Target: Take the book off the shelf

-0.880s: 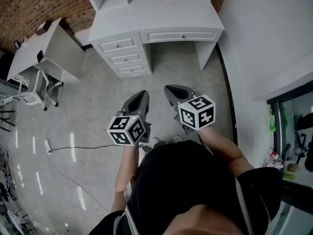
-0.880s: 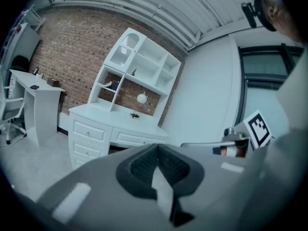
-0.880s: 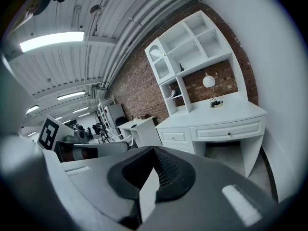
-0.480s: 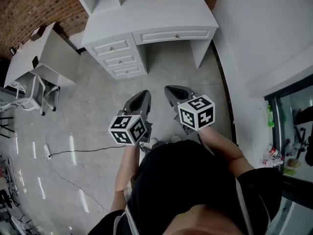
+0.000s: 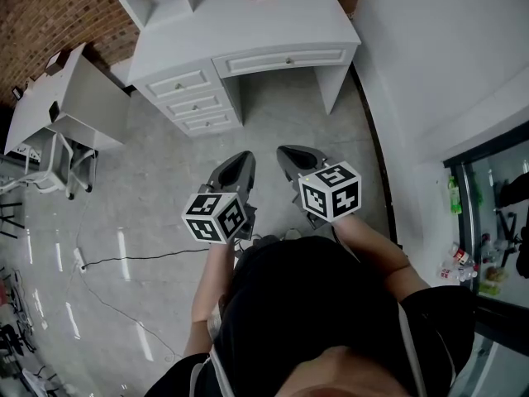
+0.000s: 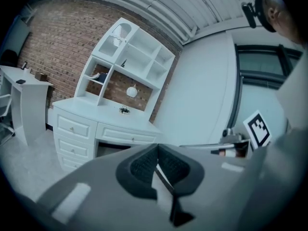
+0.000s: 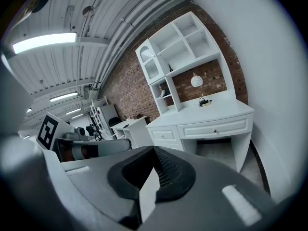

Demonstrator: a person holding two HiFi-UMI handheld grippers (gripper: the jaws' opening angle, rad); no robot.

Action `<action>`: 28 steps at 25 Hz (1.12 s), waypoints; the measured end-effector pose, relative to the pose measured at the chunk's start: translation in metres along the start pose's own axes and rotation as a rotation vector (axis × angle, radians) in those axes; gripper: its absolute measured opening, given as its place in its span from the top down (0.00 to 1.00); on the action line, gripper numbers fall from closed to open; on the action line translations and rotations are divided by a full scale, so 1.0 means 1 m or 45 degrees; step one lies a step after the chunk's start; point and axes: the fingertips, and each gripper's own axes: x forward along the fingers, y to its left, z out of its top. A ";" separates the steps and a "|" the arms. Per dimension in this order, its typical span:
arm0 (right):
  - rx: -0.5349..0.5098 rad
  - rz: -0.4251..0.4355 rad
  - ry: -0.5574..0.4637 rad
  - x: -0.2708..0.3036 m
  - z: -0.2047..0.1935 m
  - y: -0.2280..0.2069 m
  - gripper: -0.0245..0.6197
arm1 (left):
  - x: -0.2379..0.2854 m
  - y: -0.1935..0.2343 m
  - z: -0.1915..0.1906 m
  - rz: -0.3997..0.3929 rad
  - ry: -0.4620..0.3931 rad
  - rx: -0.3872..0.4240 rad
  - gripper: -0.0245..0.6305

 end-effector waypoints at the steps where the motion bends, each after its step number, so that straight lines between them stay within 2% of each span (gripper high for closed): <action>1: 0.003 -0.004 0.002 -0.001 -0.002 -0.004 0.96 | 0.003 -0.002 -0.002 0.000 0.004 0.005 0.95; 7: 0.048 -0.038 0.017 -0.006 -0.009 -0.027 0.96 | 0.022 -0.010 -0.005 -0.024 0.037 0.021 0.95; 15: 0.078 -0.126 0.021 0.008 0.000 -0.057 0.96 | 0.060 -0.009 0.001 -0.125 0.083 0.042 0.95; 21: 0.086 -0.190 0.012 0.037 0.021 -0.073 0.96 | 0.090 0.012 0.021 -0.199 0.103 0.059 0.95; 28: 0.093 -0.230 0.026 0.091 0.046 -0.072 0.96 | 0.108 0.060 0.048 -0.244 0.126 0.066 0.95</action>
